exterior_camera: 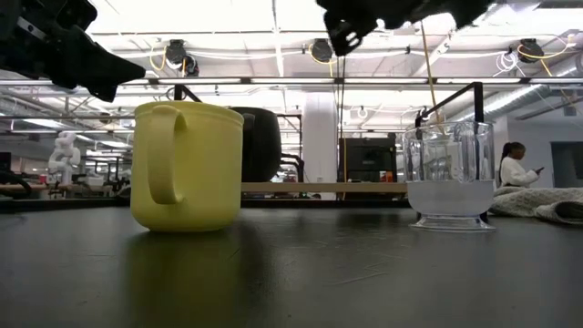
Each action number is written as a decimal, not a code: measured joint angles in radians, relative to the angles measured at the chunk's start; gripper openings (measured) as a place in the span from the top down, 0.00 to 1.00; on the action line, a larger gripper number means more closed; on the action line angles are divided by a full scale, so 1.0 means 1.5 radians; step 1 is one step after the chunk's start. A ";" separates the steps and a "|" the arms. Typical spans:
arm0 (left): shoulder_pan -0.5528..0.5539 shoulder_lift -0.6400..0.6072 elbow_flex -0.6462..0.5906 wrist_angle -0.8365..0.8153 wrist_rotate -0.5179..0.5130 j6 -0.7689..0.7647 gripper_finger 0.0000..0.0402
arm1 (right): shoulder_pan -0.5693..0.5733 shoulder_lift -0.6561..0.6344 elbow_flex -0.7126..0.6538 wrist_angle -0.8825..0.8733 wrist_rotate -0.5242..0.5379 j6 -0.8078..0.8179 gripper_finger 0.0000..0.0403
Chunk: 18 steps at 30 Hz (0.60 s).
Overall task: Stack small to large cups/mugs on shelf
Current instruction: Put the yellow mug on the shelf
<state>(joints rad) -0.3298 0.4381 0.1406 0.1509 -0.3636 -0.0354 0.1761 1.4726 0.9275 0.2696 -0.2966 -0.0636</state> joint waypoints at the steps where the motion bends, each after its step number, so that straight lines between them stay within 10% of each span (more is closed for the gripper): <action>1: 0.000 0.000 0.000 0.000 0.002 0.000 1.00 | 0.000 0.010 0.018 -0.023 -0.001 -0.010 1.00; 18: 0.000 0.000 0.000 -0.009 0.017 -0.015 1.00 | -0.012 0.195 0.263 -0.180 -0.054 -0.023 1.00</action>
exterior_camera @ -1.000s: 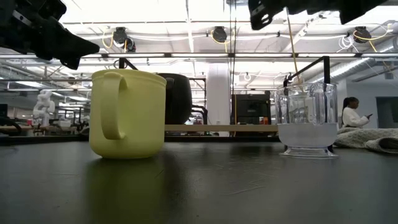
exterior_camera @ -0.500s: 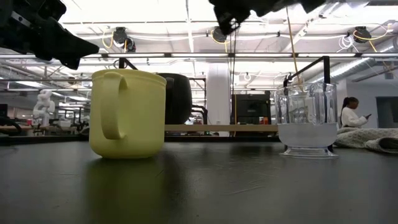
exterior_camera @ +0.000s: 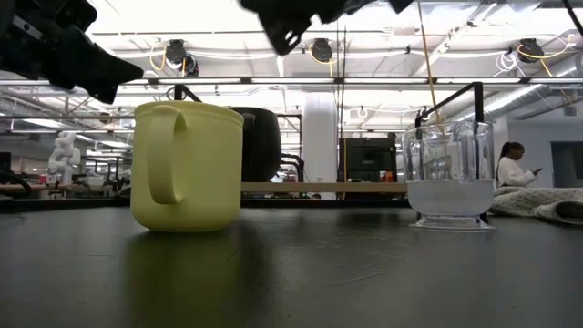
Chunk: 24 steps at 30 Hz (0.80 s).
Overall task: Stack small to large cups/mugs on shelf
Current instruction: Put the yellow mug on the shelf
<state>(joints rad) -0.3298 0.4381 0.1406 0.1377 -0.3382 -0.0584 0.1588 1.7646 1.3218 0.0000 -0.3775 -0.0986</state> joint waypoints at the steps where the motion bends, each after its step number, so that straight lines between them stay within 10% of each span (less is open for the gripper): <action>1: 0.000 0.000 0.000 -0.003 0.000 0.000 1.00 | -0.001 0.012 0.009 -0.005 -0.008 0.001 1.00; 24: 0.000 0.000 0.000 -0.041 0.005 -0.010 1.00 | -0.038 0.116 0.108 -0.067 0.026 0.044 0.97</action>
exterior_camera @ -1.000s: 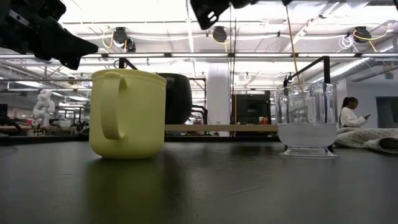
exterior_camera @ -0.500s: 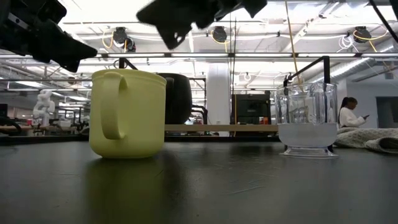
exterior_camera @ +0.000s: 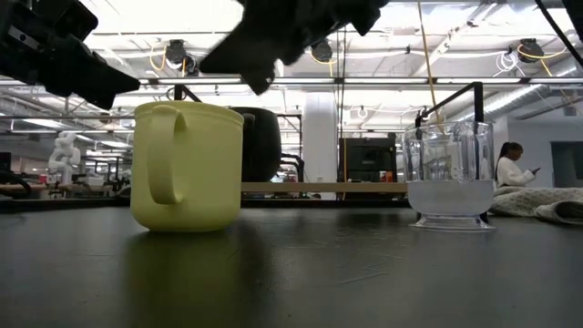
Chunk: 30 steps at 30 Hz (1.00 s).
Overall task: Stack small to large cups/mugs on shelf
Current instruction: Put the yellow mug on the shelf
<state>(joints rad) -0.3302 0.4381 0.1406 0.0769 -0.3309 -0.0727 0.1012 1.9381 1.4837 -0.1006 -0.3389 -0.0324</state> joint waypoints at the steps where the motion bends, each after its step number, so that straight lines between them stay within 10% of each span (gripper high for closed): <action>1: 0.000 0.000 0.000 -0.003 0.000 -0.001 1.00 | -0.002 0.000 0.000 -0.014 0.000 0.009 0.95; 15: 0.000 0.000 0.000 -0.021 0.000 -0.002 1.00 | -0.036 0.000 -0.001 -0.115 0.002 0.136 0.62; 30: 0.000 0.000 0.000 -0.025 0.000 -0.003 1.00 | -0.045 0.000 -0.001 -0.150 0.001 0.241 0.63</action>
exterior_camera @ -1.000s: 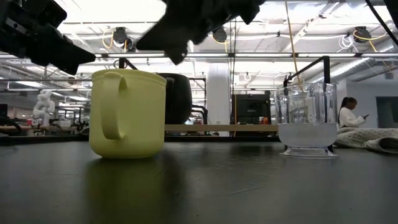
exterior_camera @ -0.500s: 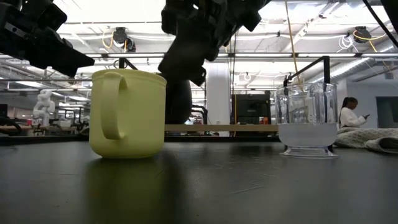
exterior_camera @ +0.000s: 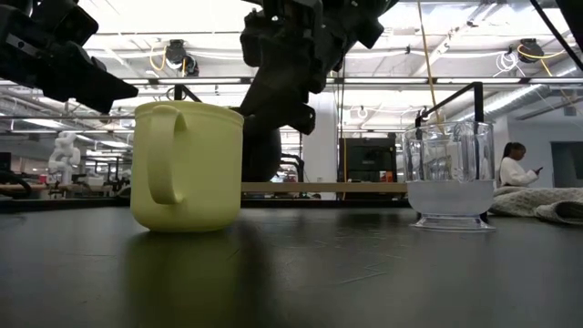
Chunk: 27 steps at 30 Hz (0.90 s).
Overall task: Stack small to large cups/mugs on shelf
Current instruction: Put the yellow mug on the shelf
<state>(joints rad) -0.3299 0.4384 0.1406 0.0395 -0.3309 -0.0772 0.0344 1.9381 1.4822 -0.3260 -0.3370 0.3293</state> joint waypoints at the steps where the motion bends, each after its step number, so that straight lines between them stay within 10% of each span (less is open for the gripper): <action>1: 0.000 0.000 0.000 0.000 0.000 0.000 1.00 | 0.001 0.000 0.000 0.000 0.000 0.000 0.63; 27: 0.000 0.000 0.000 -0.009 0.000 -0.008 1.00 | 0.052 0.025 0.179 -0.178 0.104 -0.028 0.63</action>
<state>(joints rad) -0.3302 0.4381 0.1406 0.0261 -0.3311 -0.0886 0.1125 1.9759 1.7512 -0.5934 -0.1818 0.2872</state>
